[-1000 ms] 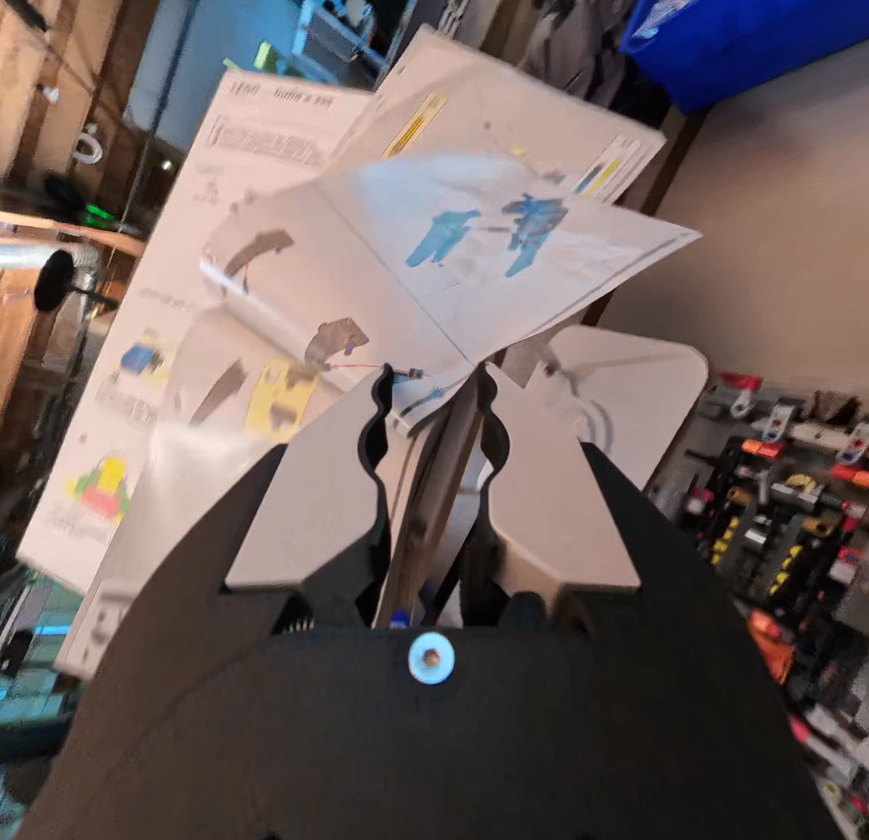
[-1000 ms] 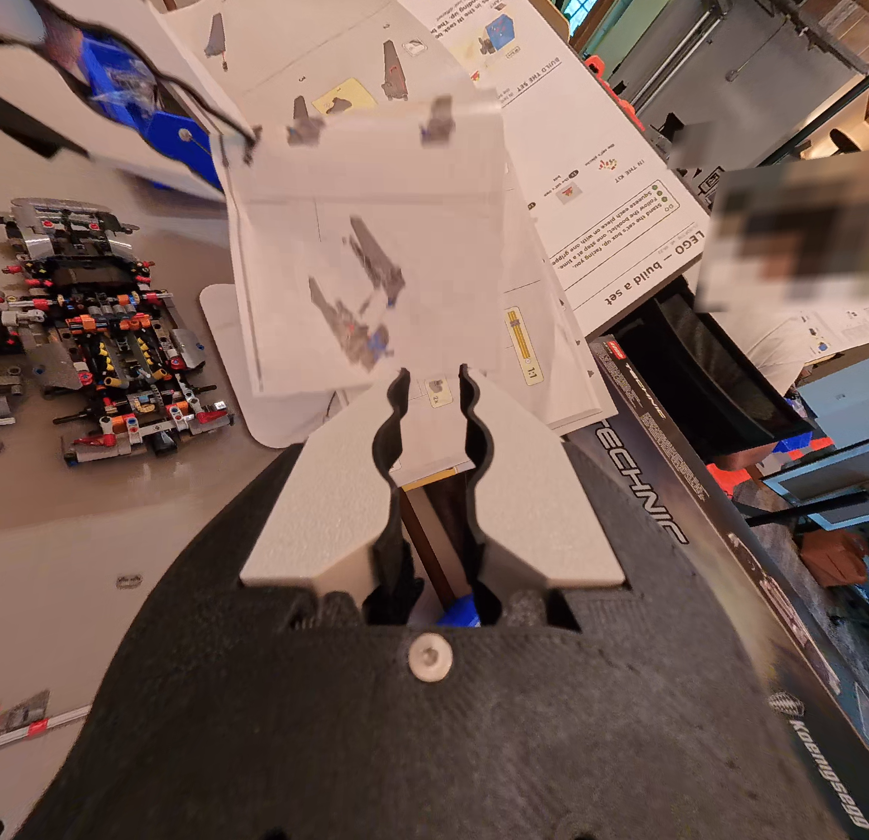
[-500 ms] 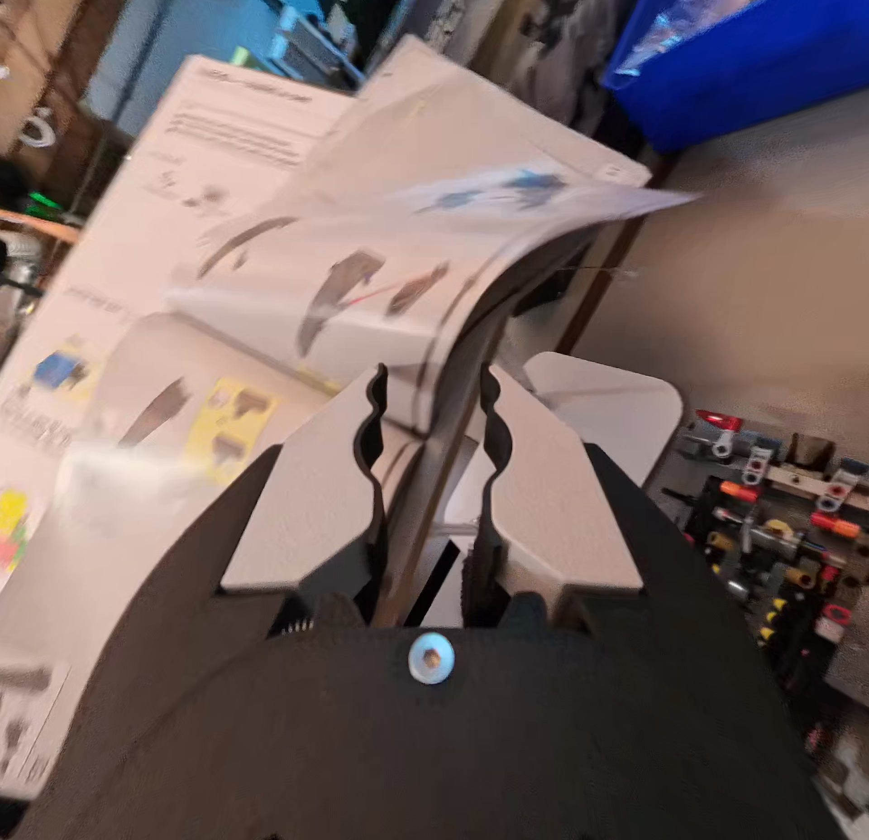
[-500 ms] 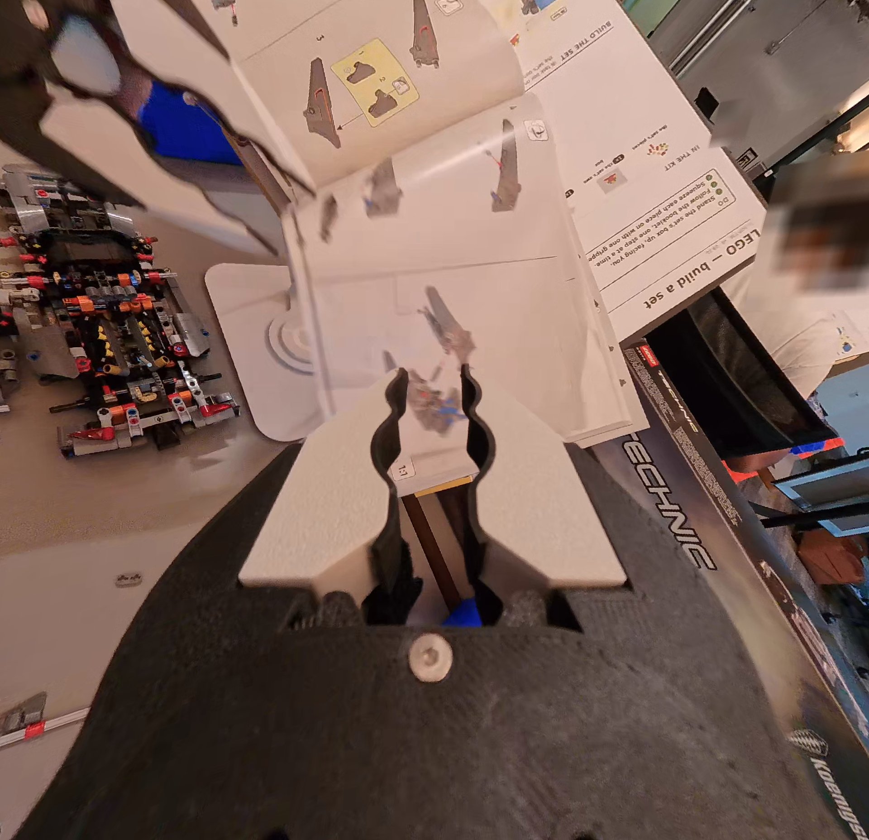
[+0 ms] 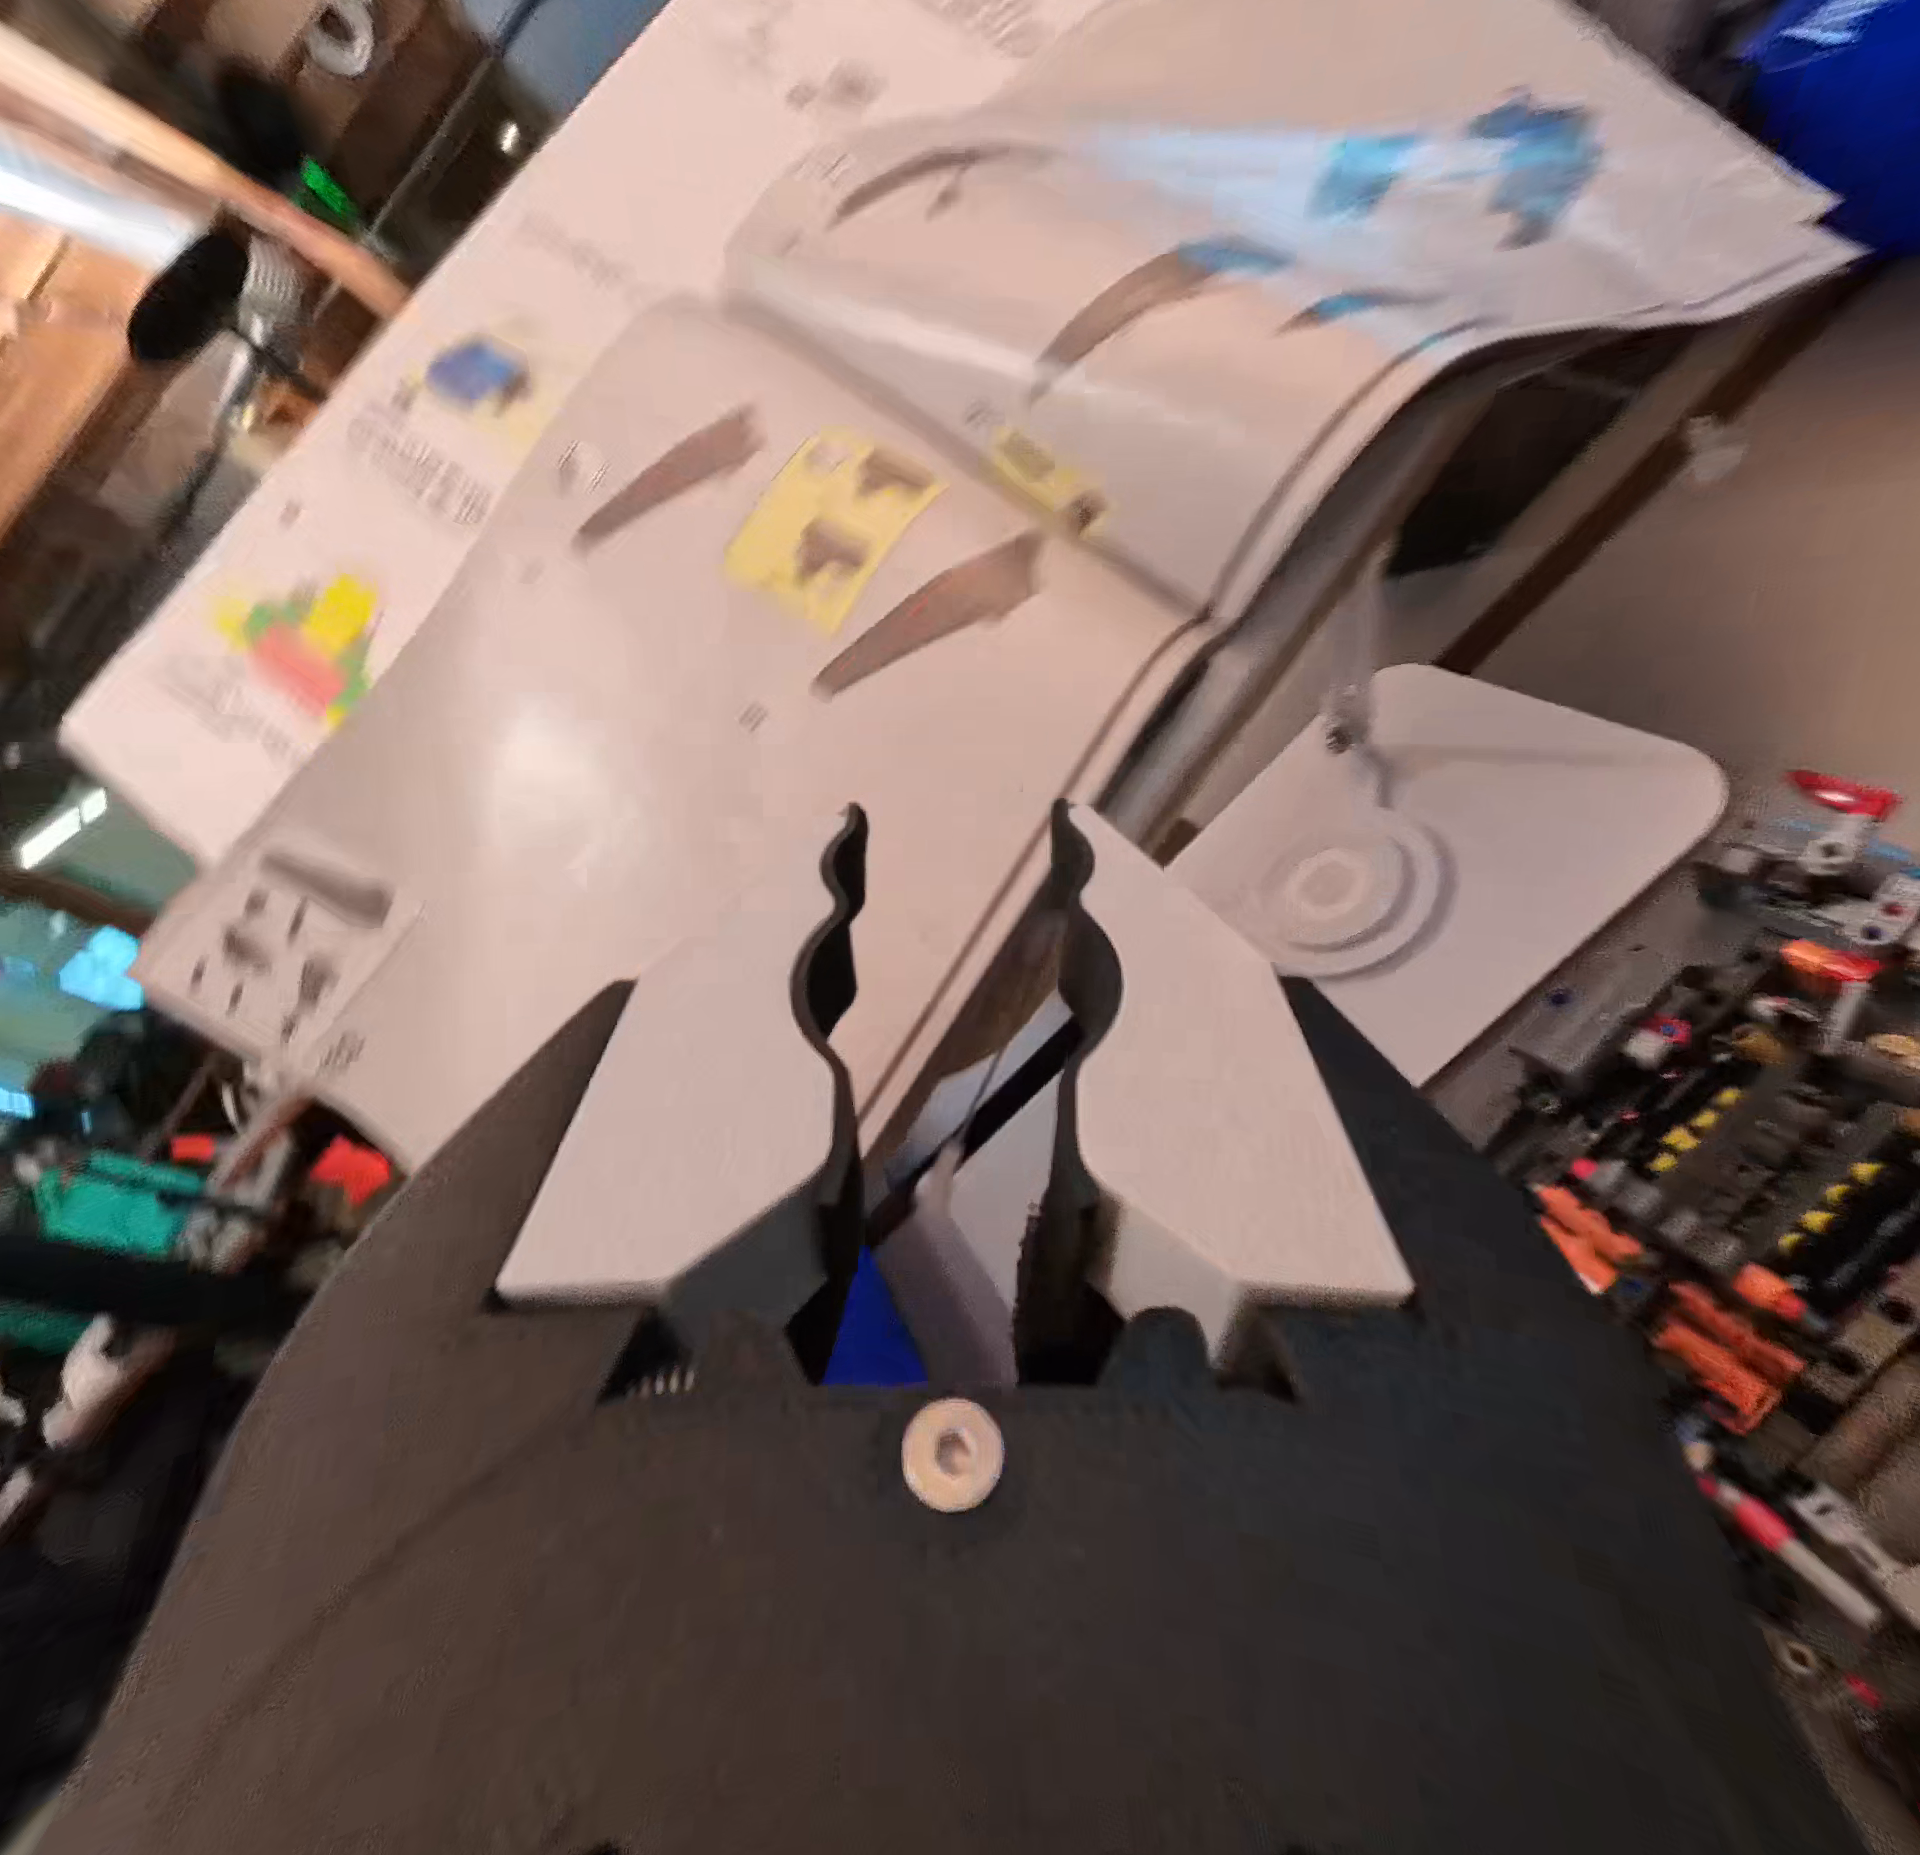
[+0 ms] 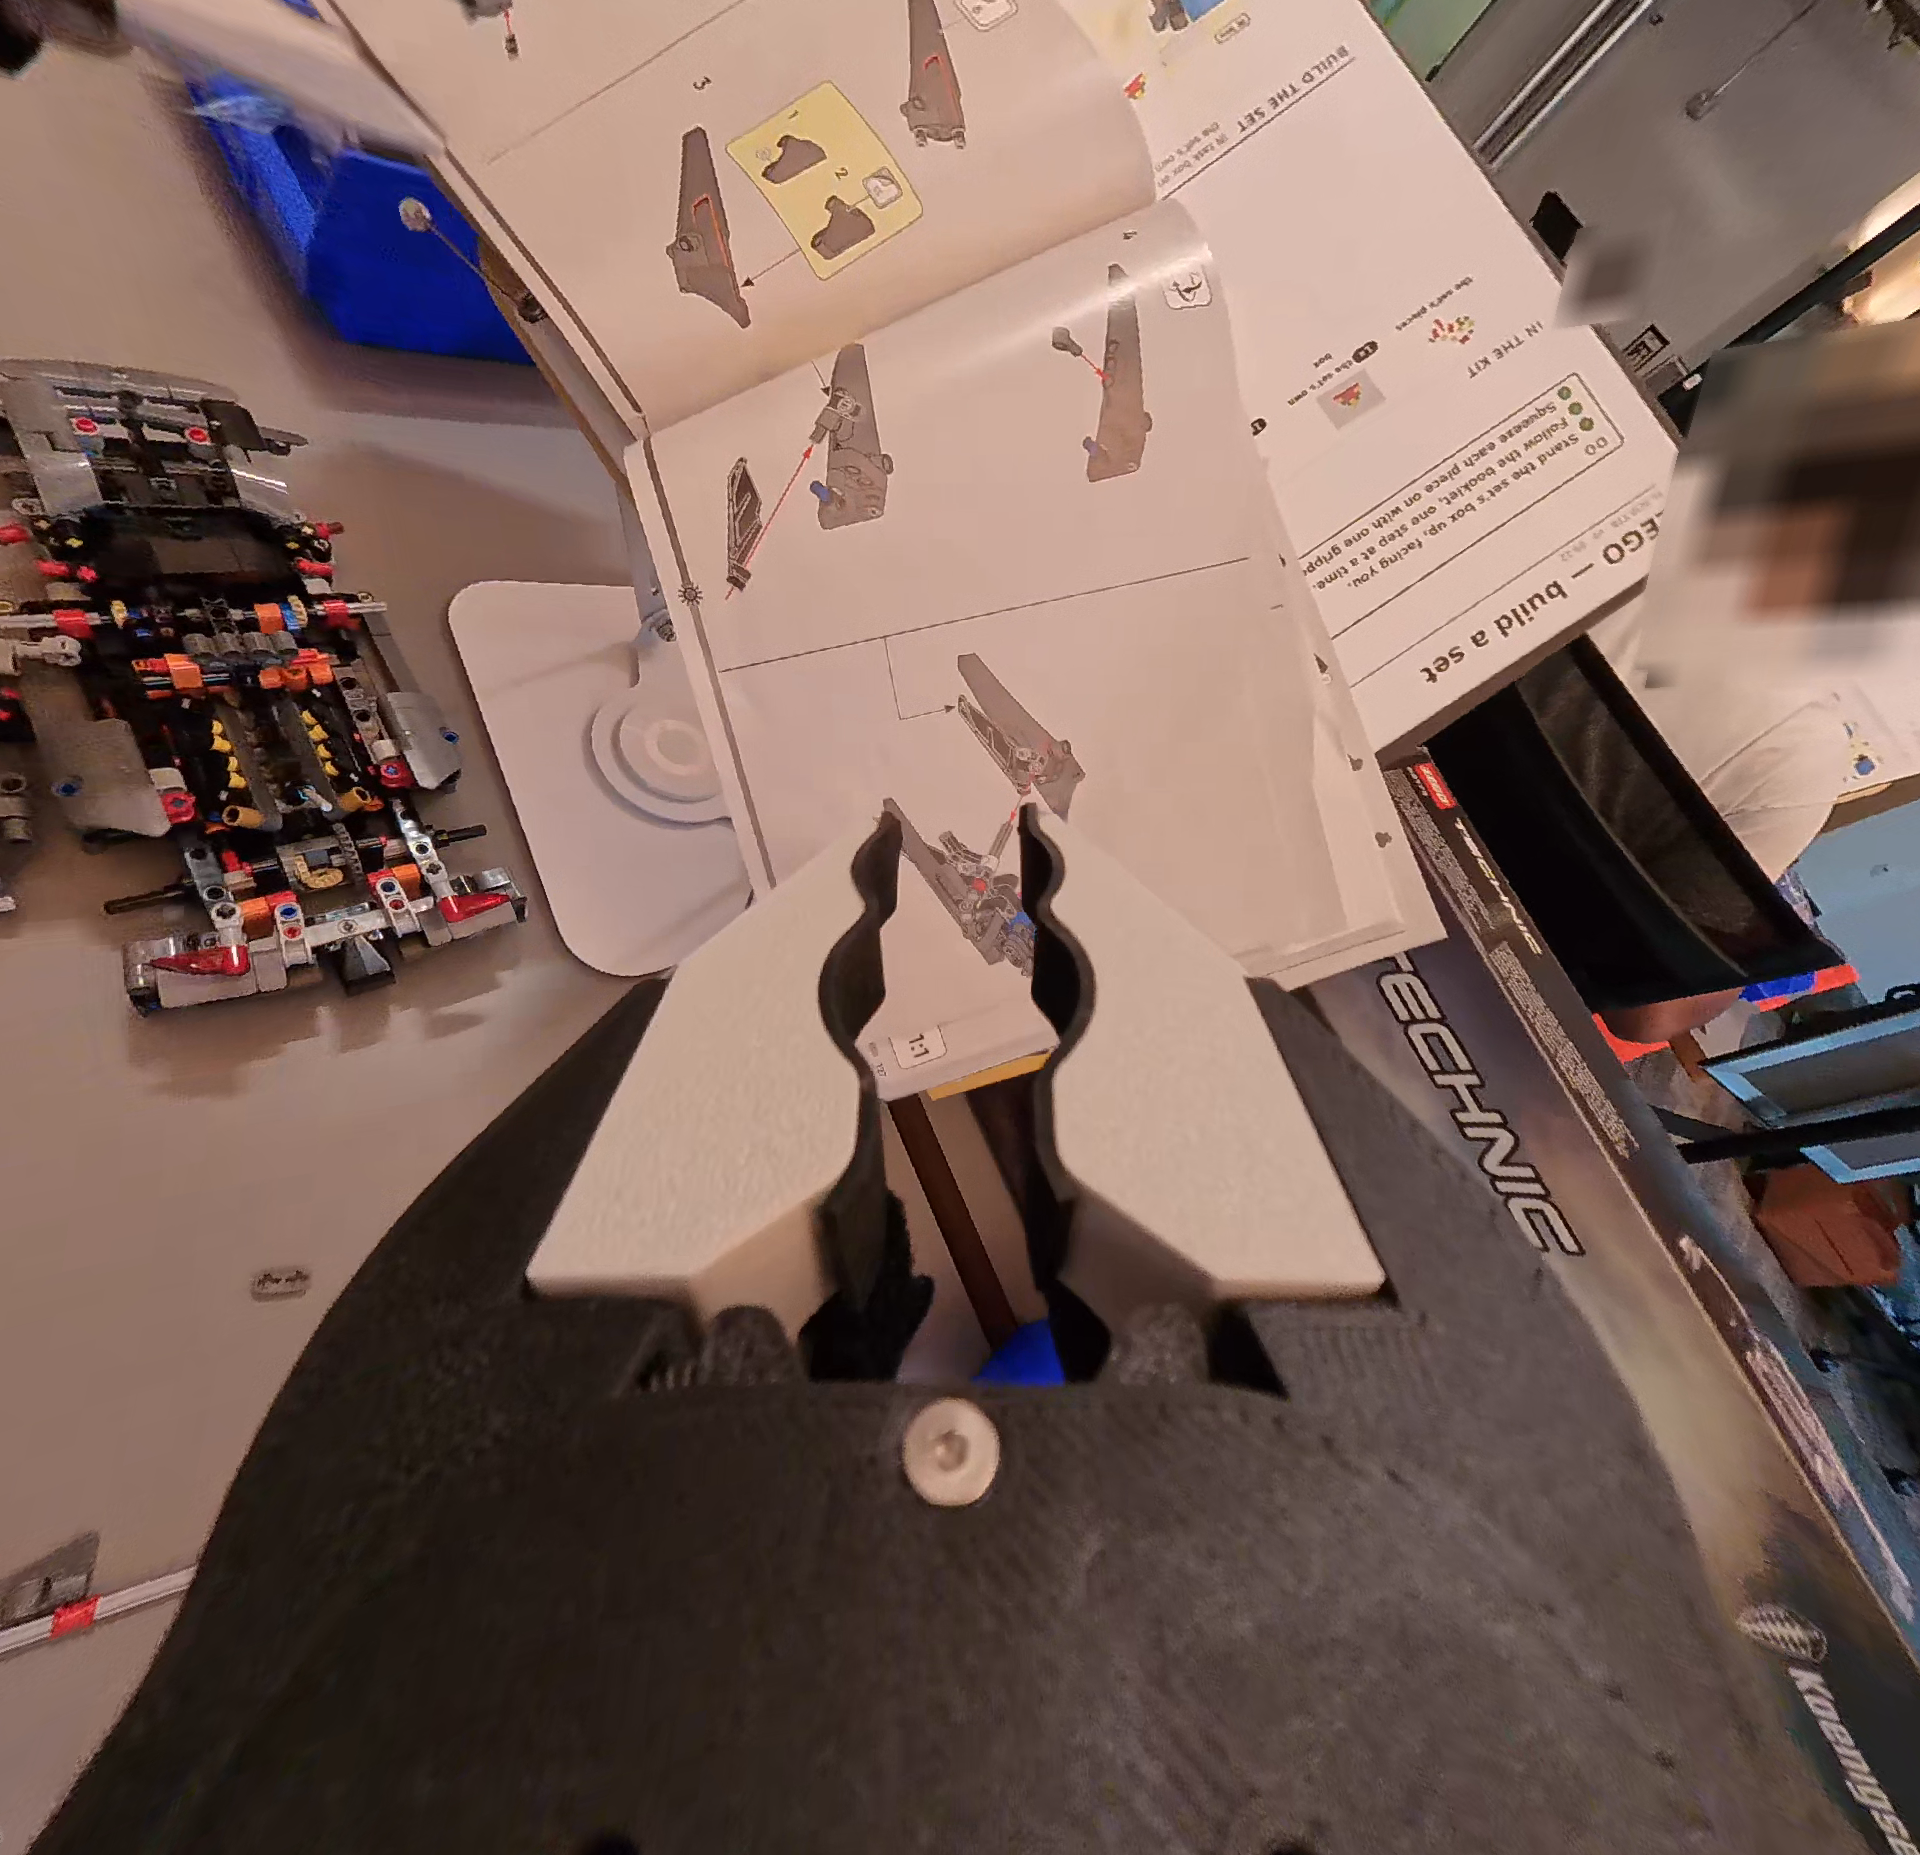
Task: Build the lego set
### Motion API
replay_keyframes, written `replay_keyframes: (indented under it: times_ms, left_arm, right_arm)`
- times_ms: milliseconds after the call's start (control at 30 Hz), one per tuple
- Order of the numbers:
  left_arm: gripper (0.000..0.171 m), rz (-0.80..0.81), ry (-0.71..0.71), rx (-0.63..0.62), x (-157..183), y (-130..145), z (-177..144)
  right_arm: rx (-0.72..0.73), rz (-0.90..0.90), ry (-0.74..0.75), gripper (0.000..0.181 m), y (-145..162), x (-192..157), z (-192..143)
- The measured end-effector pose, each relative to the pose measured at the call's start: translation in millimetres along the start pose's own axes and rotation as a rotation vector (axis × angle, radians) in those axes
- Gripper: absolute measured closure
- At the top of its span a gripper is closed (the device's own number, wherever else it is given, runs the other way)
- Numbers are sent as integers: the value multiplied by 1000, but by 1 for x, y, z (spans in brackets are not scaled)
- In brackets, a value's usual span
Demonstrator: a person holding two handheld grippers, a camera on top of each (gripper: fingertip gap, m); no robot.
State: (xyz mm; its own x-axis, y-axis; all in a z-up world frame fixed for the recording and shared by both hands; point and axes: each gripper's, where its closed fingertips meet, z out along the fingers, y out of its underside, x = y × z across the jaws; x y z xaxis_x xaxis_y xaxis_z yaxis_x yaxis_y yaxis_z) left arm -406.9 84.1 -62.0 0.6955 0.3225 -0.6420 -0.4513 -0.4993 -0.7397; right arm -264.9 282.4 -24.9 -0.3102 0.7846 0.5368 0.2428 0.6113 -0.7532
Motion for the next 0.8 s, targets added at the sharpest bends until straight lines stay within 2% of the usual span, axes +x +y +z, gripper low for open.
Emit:
replay_keyframes:
  times_ms: [33,133,300,367,533,633,800]
  left_arm:
    - [136,-44,-27,-28,-14,13,-2]
    - [129,-121,-57,-68,-41,40,-7]
    - [122,-142,-57,-147,-62,72,-10]
    - [126,-172,-54,-149,-69,79,-14]
    - [123,-239,-57,-190,-82,96,-19]
    - [121,-290,-14,-190,-78,98,-18]
    - [120,-287,3,-223,-70,106,-11]
  right_arm:
    - [-3,-5,-3,160,0,-1,1]
    - [-11,-17,-13,160,-1,-5,5]
    - [-17,-17,-17,160,1,-5,8]
    - [-15,-13,-19,160,1,-5,9]
    - [-25,-20,-27,160,1,-9,14]
    - [-31,-28,-33,159,1,-12,16]
    - [-35,-21,-21,159,2,-8,14]
